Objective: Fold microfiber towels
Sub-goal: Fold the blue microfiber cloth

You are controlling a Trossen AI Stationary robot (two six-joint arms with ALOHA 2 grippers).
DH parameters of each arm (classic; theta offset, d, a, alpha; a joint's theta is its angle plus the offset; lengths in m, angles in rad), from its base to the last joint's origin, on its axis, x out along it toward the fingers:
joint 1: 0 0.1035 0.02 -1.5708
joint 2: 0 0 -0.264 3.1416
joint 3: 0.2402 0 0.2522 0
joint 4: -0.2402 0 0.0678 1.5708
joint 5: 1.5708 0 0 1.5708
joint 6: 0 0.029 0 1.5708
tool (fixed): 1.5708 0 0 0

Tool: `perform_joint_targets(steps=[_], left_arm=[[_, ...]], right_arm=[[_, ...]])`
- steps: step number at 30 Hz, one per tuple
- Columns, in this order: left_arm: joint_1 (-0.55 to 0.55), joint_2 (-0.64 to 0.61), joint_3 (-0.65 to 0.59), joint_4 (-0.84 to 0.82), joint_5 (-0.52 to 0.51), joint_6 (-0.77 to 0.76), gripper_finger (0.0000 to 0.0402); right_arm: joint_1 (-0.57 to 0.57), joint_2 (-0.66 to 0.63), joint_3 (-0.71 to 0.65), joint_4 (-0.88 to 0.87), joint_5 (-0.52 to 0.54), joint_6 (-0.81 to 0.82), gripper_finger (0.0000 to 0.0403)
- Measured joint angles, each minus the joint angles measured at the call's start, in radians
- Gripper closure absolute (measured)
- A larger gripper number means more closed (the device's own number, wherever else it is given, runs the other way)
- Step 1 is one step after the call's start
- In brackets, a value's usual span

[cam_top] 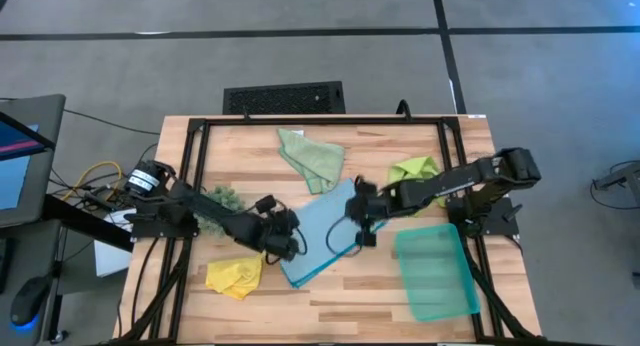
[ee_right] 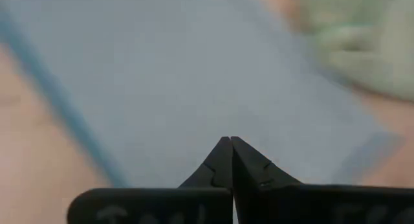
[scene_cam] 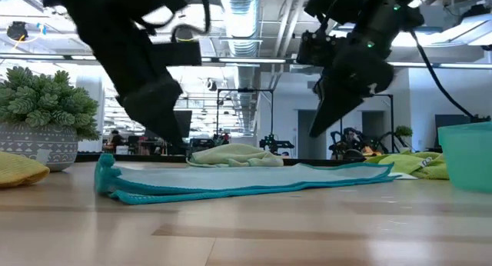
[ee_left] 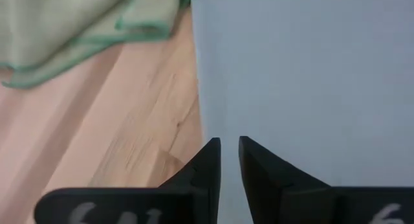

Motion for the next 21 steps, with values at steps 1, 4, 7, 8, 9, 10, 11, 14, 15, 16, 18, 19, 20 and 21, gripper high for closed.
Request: perform_joint_targets(steps=[1, 4, 7, 8, 9, 10, 11, 14, 15, 16, 18, 19, 20, 21], left_arm=[[0.020, 0.000, -0.007, 0.001, 0.011, 0.004, 0.0356], [0.076, 0.000, -0.028, -0.002, 0.017, 0.018, 0.0365], [0.117, 0.000, -0.051, 0.001, 0.072, 0.054, 0.0375], [0.124, 0.000, -0.060, 0.008, 0.097, 0.057, 0.0377], [0.129, 0.000, -0.071, 0.012, 0.124, 0.058, 0.0380], [0.130, 0.000, -0.082, 0.014, 0.150, 0.056, 0.0383], [0.126, -0.001, -0.093, 0.019, 0.172, 0.050, 0.0385], [0.090, -0.007, -0.120, 0.038, 0.194, -0.006, 0.0390], [0.070, -0.007, -0.125, 0.040, 0.193, -0.038, 0.0391], [0.046, -0.007, -0.129, 0.042, 0.194, -0.071, 0.0392], [-0.009, -0.007, -0.128, 0.051, 0.207, -0.117, 0.0394], [-0.038, -0.007, -0.122, 0.058, 0.217, -0.129, 0.0395], [-0.066, -0.006, -0.111, 0.061, 0.231, -0.134, 0.0396], [-0.093, -0.005, -0.099, 0.069, 0.250, -0.135, 0.0397]], right_arm=[[0.023, 0.028, 0.000, 0.047, -0.024, 0.008, 0.0391], [0.074, 0.116, 0.000, 0.192, -0.043, 0.043, 0.0393], [0.090, 0.198, 0.003, 0.280, -0.046, 0.077, 0.0391], [0.089, 0.217, 0.012, 0.269, -0.046, 0.079, 0.0389], [0.088, 0.233, 0.021, 0.247, -0.046, 0.079, 0.0388], [0.085, 0.241, 0.037, 0.221, -0.050, 0.076, 0.0388], [0.080, 0.243, 0.044, 0.193, -0.049, 0.069, 0.0387], [0.061, 0.239, 0.061, 0.095, -0.040, 0.025, 0.0388], [0.053, 0.229, 0.062, 0.069, -0.017, 0.014, 0.0389], [0.045, 0.213, 0.060, 0.031, 0.024, 0.009, 0.0390], [0.029, 0.191, 0.053, -0.028, 0.128, 0.014, 0.0391], [0.024, 0.180, 0.053, -0.039, 0.171, 0.017, 0.0391], [0.022, 0.156, 0.052, -0.060, 0.206, 0.017, 0.0390], [0.021, 0.130, 0.053, -0.060, 0.221, 0.017, 0.0389]])
